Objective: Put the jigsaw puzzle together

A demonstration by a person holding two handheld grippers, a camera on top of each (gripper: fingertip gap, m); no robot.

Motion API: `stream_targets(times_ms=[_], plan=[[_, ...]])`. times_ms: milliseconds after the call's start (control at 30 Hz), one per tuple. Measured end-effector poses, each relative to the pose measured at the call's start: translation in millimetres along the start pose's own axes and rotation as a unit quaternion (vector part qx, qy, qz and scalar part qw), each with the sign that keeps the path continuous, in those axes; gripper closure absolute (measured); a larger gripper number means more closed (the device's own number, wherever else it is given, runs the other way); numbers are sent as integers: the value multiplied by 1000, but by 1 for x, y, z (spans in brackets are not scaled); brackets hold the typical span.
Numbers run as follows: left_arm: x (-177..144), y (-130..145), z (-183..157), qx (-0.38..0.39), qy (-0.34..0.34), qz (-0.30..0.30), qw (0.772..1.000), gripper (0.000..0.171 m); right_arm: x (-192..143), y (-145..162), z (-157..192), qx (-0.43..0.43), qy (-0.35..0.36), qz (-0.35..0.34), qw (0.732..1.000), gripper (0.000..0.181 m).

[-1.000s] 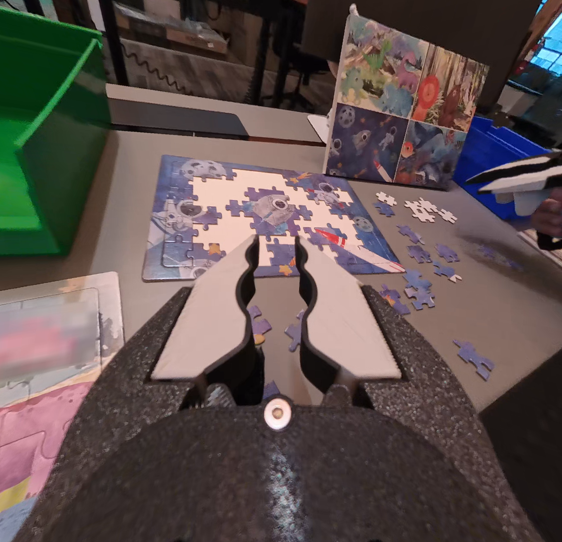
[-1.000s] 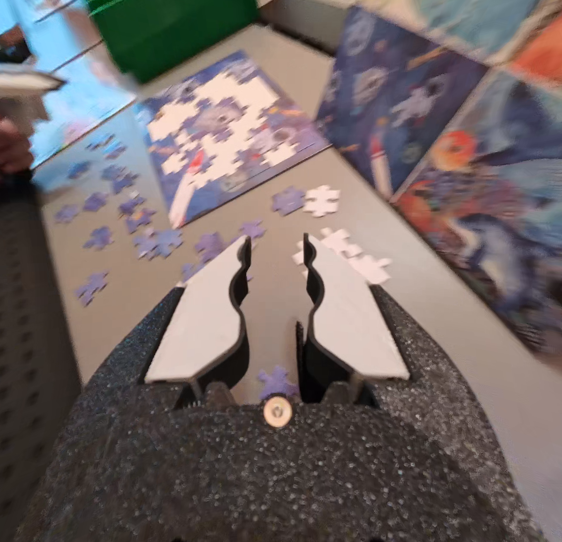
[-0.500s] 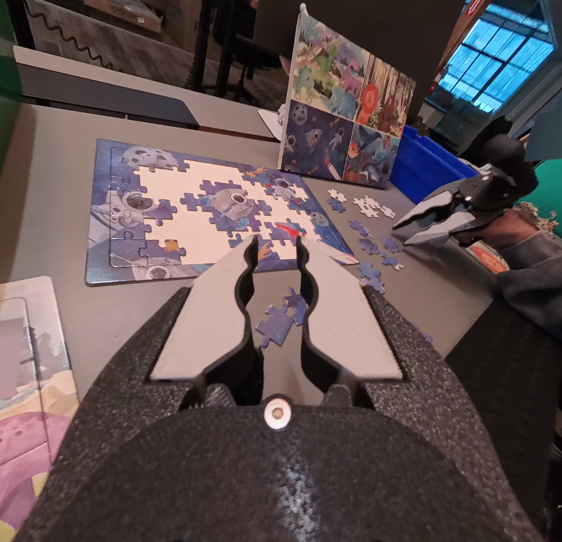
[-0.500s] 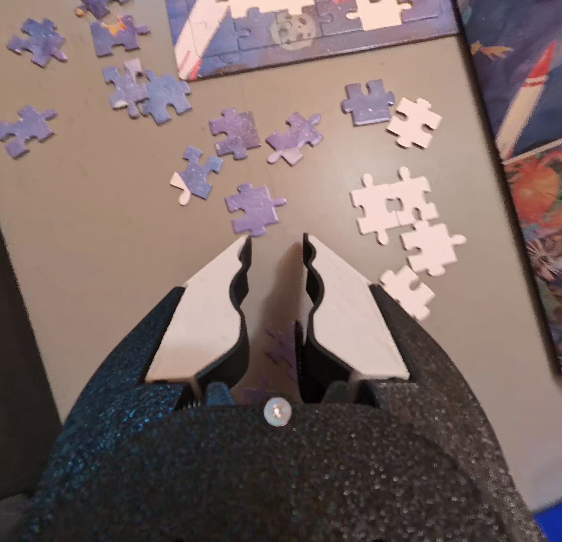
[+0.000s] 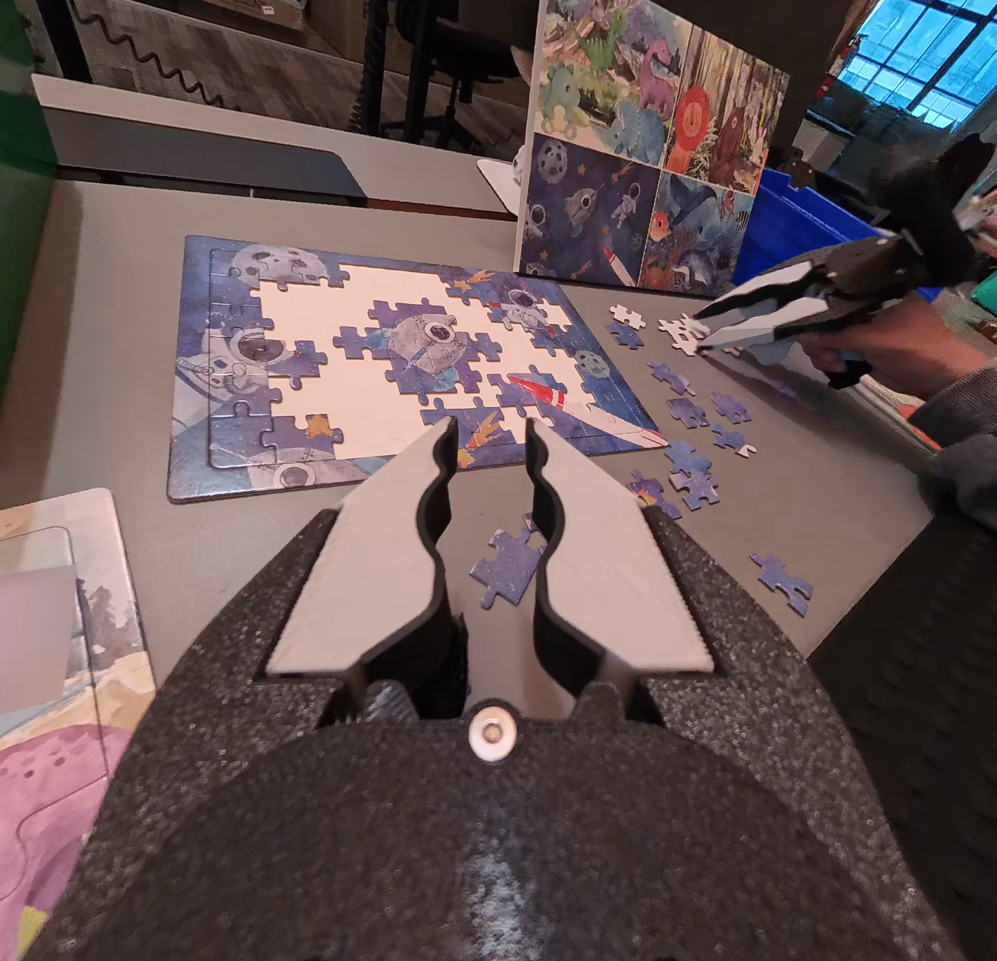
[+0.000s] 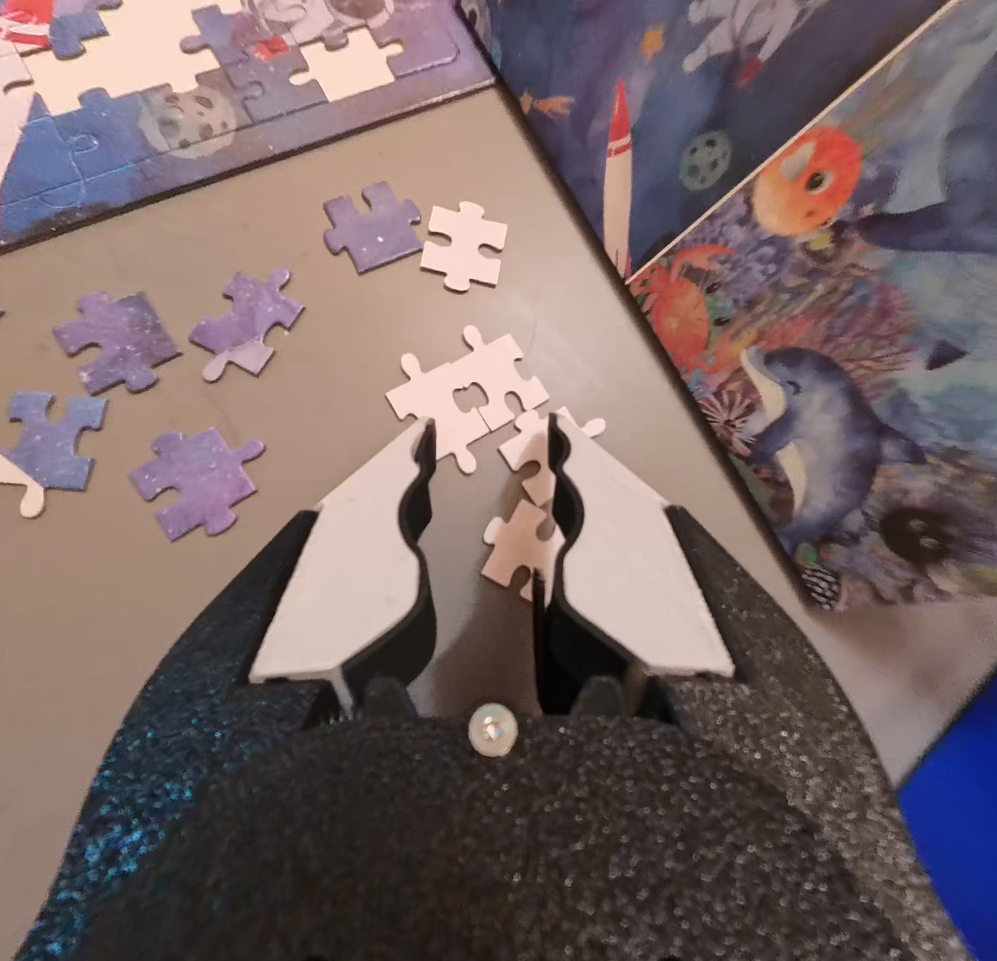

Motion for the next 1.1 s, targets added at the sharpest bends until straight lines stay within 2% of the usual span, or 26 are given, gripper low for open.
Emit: stream_targets(times_ms=[100, 200, 267, 433, 500, 600, 667, 733, 867, 1100], plan=[[-1, -1, -1, -3, 4, -4, 1000, 147, 5, 1, 3, 49, -50, -2, 998, 140], [-2, -1, 0, -14, 8, -5, 1000, 147, -1, 4, 9, 61, -76, -10, 995, 137], [-3, -1, 1, -20, 10, -7, 1000, 147, -12, 6, 27, 79, -132, 1, 988, 142], [-4, -1, 2, -27, 11, -5, 1000, 147, -33, 2, 3, 62, -58, -35, 996, 139], [-3, 1, 2, -26, 12, -2, 1000, 147, -37, 11, 0, 75, -58, -16, 995, 137], [-2, 2, 2, -26, 12, 1, 1000, 147, -44, 18, 20, 51, -93, 3, 994, 132], [-1, 2, 2, -29, 13, 2, 1000, 147, -43, 17, 22, 2, -72, 1, 997, 135], [-1, 3, 3, -31, 14, 5, 999, 147, -36, 25, 20, -16, -59, 31, 998, 136], [1, 4, 3, -31, 15, 7, 999, 147, -34, 30, 21, 30, -85, 42, 995, 144], [1, 4, 2, -29, 14, 6, 999, 147, -34, 30, 16, 45, -81, 37, 995, 157]])
Point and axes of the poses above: each gripper's, where its closed fingertips meet, x out along the fingers, y out of its underside, z = x × y across the jaws, the point moved 2 cm from there along -x, back along the fingers, and after that the axes turned 10 degrees about -z, right-handed, at the moved point
